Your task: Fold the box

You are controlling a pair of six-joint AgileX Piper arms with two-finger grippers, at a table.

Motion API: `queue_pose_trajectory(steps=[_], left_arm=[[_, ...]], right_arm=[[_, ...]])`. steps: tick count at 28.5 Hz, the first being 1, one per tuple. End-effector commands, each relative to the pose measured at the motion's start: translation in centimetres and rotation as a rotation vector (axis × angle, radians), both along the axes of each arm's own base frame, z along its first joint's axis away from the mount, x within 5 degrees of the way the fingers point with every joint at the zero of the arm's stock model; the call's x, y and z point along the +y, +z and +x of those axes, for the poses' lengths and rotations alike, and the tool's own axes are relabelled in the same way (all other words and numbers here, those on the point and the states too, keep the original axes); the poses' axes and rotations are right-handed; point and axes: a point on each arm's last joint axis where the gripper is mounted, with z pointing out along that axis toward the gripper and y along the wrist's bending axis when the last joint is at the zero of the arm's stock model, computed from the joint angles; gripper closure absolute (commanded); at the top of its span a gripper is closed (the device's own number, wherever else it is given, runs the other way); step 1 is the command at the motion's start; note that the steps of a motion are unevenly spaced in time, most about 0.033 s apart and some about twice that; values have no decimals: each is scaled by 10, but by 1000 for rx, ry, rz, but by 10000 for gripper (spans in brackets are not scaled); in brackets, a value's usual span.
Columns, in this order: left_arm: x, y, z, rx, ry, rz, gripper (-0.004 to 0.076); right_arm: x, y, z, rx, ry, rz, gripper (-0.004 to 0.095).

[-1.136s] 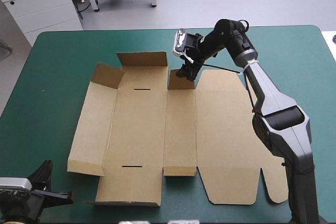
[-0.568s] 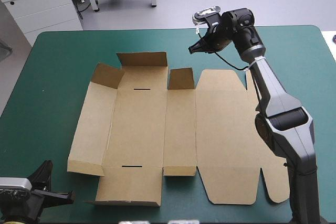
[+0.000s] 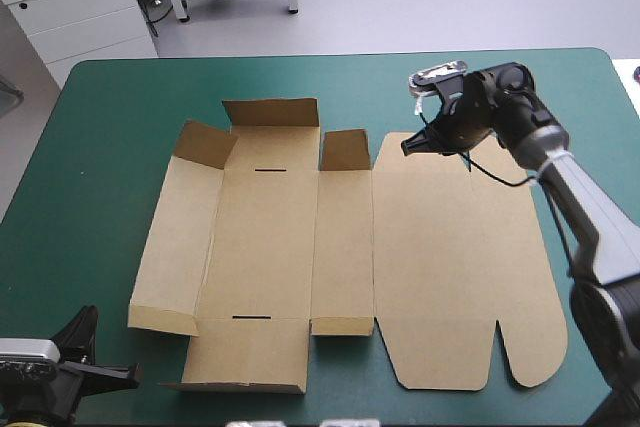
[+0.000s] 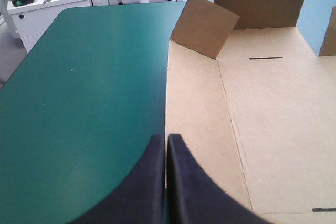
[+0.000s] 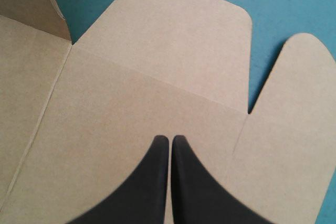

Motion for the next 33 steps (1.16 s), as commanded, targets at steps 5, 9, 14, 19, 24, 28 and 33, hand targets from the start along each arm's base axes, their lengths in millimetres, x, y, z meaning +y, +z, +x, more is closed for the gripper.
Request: queue_pose_trajectory(steps=[5,9,14,19,24,28,33], left_arm=[[0,14,-4,-117,9,-9,533],[0,14,-4,-115,10,-13,339],[0,14,-4,-115,10,-15,237],[-1,15,-4,-119,-2,-43,237],[-5,26,-2,-69,-33,-90,237],[-5,40,15,59,-30,-79,237],[-4,52,59,274,-24,-80,237]], right_arm=[[-42,12,-90,-231,-63,62,909],[-52,-6,-129,-236,-63,66,909],[-63,-20,-172,-271,-71,86,909],[-72,-20,-210,-346,-77,138,909],[-78,-20,-239,-390,-74,176,909],[-82,-21,-259,-429,-72,196,909],[-85,-27,-279,-446,-64,238,909]])
